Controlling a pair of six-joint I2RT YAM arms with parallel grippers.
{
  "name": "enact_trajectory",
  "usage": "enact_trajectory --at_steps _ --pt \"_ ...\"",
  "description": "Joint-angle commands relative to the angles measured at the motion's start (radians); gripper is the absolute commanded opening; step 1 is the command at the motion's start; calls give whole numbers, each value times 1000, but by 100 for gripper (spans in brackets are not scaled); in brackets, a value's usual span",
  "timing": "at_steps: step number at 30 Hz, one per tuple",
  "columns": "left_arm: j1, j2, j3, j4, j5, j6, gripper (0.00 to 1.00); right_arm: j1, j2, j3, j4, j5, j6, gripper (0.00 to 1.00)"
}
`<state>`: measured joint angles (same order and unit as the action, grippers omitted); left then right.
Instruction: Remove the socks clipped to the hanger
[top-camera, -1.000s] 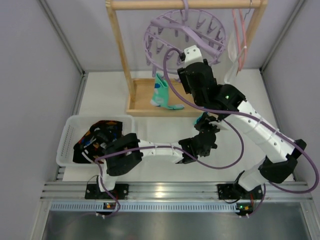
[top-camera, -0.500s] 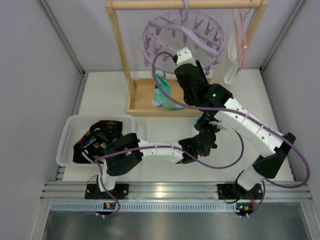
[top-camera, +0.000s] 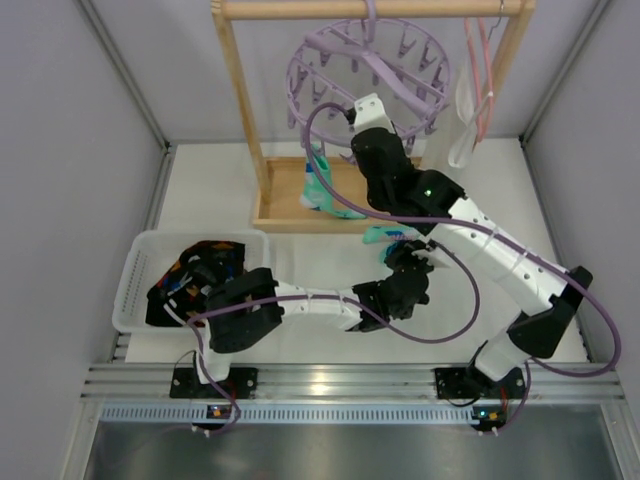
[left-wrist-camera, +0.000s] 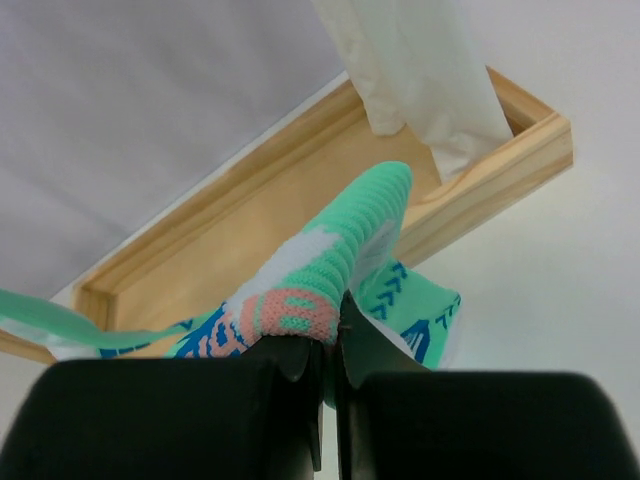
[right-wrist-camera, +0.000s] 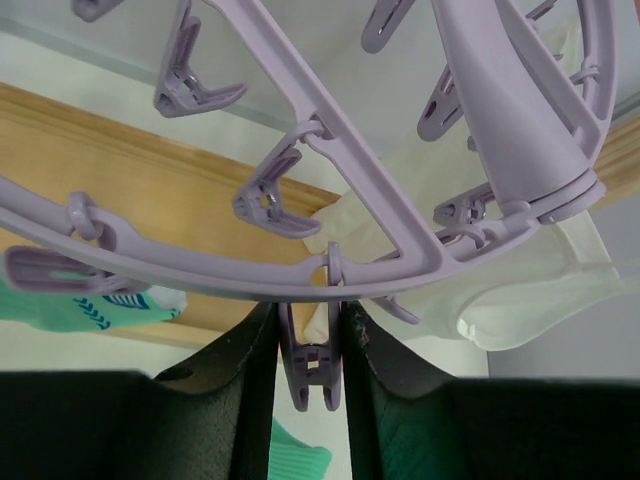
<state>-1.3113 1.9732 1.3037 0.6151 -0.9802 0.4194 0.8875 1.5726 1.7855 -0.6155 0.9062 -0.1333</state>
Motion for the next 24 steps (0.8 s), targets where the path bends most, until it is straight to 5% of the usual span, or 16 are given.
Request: enact_trajectory --at_steps 1,3,6,13,18,20,24 --pt "17 -127 -69 -50 -4 -163 0 2 -78 -23 48 -26 30 19" --pt "17 -190 -130 -96 -35 -214 0 -5 -98 -55 42 -73 53 43" --pt "18 -353 -191 -256 -81 -347 0 -33 -155 -116 31 -151 115 57" --pt "55 -699 -225 -832 -135 -742 0 -56 -374 -291 77 -299 241 72" --pt "135 -896 -236 -1122 -107 -852 0 -79 -522 -431 103 -336 291 78" --pt "200 -976 -219 -1163 -24 -843 0 -82 -585 -475 100 -337 310 79" --pt "528 -1004 -123 -1293 109 -811 0 -87 -661 -537 106 -331 328 79"
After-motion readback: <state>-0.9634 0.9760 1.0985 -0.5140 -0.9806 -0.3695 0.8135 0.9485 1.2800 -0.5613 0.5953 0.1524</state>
